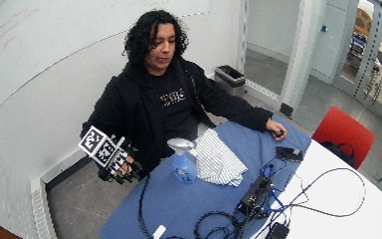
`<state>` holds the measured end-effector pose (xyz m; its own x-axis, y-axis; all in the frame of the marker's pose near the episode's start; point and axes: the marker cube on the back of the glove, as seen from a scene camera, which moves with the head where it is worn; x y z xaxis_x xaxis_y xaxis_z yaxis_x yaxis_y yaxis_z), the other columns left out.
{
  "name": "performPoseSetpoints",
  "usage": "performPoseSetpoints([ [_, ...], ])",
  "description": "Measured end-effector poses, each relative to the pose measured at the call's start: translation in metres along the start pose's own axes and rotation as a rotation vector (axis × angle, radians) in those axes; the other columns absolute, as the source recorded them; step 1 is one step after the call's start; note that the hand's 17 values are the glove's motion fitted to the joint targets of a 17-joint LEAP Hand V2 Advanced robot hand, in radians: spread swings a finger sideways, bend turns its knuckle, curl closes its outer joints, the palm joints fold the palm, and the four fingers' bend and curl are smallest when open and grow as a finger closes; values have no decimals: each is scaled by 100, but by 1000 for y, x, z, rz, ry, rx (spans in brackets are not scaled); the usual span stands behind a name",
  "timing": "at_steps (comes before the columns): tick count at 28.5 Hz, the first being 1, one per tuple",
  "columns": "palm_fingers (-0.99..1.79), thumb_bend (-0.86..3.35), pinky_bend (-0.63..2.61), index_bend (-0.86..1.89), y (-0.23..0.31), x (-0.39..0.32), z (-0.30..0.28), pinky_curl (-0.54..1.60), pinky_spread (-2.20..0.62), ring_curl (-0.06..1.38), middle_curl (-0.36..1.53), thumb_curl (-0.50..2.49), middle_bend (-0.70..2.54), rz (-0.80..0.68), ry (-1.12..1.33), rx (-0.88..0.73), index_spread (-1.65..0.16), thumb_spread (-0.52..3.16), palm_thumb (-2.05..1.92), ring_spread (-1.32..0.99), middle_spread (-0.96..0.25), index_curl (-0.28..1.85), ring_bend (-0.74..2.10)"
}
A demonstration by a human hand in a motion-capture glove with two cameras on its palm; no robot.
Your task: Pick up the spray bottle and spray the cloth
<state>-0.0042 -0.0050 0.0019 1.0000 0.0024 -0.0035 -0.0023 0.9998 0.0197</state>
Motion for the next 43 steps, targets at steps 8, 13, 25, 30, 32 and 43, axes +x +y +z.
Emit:
performPoseSetpoints([
  [8, 48, 23, 37, 14, -6, -1, -3, 18, 18, 18, 15, 13, 27, -18, -19, 29, -27, 76, 46, 0, 0, 13, 41],
  [13, 47, 20, 37, 13, -26, -21, 9, 21, 20, 20, 19, 16, 27, 8, -55, 76, -29, 90, 48, -1, 0, 16, 42],
  [25, 47, 13, 37, 12, -37, -9, -8, 26, 22, 25, 26, 21, 28, -106, -80, 39, -31, 103, 53, -1, 0, 19, 44],
  [30, 46, 11, 37, 12, -54, -14, -6, 27, 22, 27, 28, 23, 28, -137, -125, 44, -32, 106, 56, -2, 0, 20, 44],
  [32, 46, 10, 37, 12, -61, -16, -5, 28, 22, 27, 28, 24, 28, -147, -149, 46, -32, 106, 57, -2, 0, 20, 44],
  [43, 50, 5, 36, 12, -98, -30, 1, 30, 22, 30, 32, 27, 28, -213, -407, 74, -31, 109, 63, -2, 0, 21, 45],
])
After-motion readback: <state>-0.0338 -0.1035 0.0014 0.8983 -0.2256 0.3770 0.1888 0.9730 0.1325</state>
